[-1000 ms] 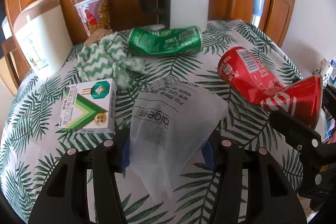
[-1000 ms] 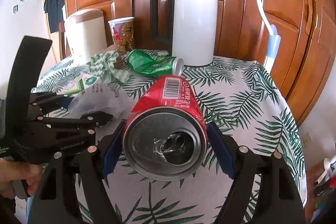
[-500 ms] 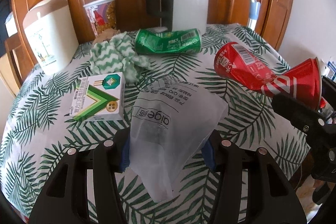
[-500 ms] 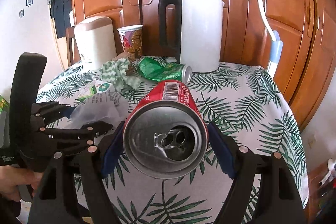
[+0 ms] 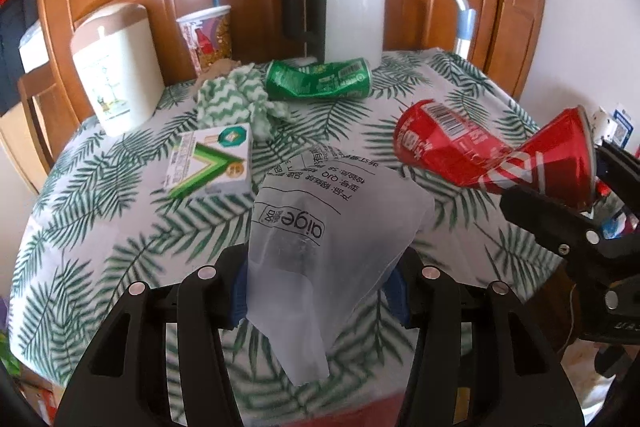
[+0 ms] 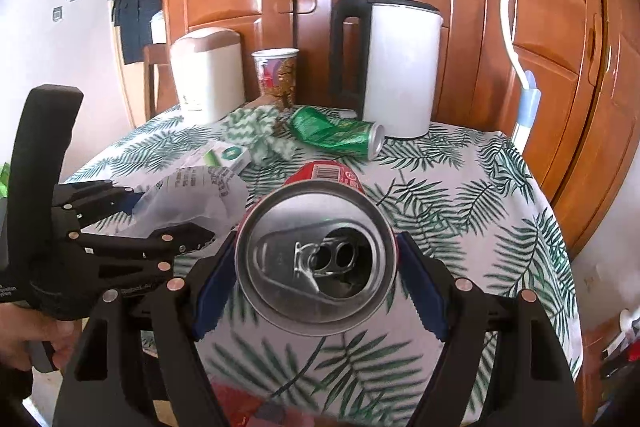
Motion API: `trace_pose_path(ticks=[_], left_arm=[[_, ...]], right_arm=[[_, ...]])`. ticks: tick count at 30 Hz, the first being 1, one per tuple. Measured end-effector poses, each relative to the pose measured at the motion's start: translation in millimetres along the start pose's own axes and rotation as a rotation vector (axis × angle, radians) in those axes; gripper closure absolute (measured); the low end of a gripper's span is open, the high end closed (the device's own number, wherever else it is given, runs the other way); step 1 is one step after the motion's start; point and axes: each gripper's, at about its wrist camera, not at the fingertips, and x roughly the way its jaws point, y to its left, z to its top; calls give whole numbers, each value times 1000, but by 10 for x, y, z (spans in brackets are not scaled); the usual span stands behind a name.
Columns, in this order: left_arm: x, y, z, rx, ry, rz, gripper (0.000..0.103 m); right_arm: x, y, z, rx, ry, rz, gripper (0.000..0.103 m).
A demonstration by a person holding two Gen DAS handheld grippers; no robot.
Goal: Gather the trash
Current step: 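Carry the red cola can down toward the pink-lined bin with the right tool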
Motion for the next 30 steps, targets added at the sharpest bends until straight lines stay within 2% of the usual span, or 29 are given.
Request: trace_pose_path(ticks=[7,18,25,28,30], left_arm=[[-229,50,-226,-5,-3,13,51],[-211,114,-235,-18,5,15,51],[-100,132,-236,-21,19,4,51],[-76,142,-239,-23,22,1,51],[-51,151,-241,-23,27,0,51]], right_arm=[[-131,132,-120,-5,-1,15,28],[154,152,-97,0,22,1,27],[628,-17,-262,12,137,-33,28],[669,-18,-272,13,161,-45,26],[694,10,-243,0,172,-62,17]])
